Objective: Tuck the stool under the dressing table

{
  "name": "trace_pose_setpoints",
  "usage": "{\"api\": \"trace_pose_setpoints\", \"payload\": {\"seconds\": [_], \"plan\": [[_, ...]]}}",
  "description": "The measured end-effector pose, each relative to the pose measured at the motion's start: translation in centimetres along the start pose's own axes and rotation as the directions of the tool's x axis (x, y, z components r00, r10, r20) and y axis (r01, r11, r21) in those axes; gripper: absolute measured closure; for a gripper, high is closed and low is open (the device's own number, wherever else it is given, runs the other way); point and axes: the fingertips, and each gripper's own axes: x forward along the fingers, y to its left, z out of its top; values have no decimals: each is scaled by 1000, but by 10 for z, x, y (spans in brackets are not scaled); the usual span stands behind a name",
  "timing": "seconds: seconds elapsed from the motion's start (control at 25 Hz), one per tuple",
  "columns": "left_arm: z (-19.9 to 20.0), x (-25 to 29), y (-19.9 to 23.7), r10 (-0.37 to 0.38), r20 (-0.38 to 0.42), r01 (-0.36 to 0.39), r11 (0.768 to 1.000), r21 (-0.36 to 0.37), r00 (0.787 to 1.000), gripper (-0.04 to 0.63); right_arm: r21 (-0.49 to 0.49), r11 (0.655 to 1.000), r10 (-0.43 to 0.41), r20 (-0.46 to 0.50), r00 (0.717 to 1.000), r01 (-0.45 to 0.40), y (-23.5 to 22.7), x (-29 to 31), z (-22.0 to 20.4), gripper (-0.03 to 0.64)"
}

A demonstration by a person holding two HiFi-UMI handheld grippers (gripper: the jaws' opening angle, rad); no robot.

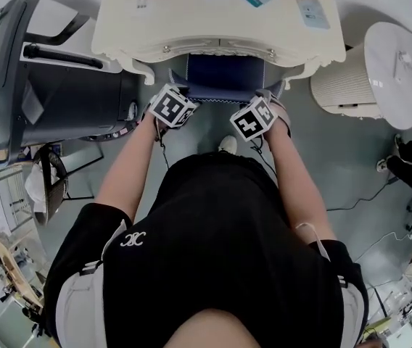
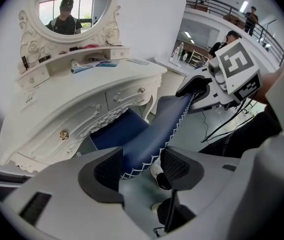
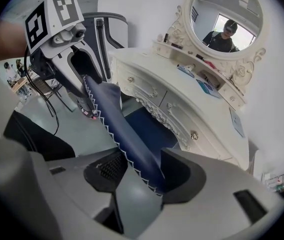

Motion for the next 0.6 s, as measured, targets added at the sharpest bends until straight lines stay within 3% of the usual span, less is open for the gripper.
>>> {"api": "trace_pose_setpoints", "payload": {"seconds": [0.6], "plan": [[35, 14, 18, 6, 59, -4, 1000, -30, 998, 356, -35, 999, -31, -10, 999, 30, -44, 17, 14, 402]]}}
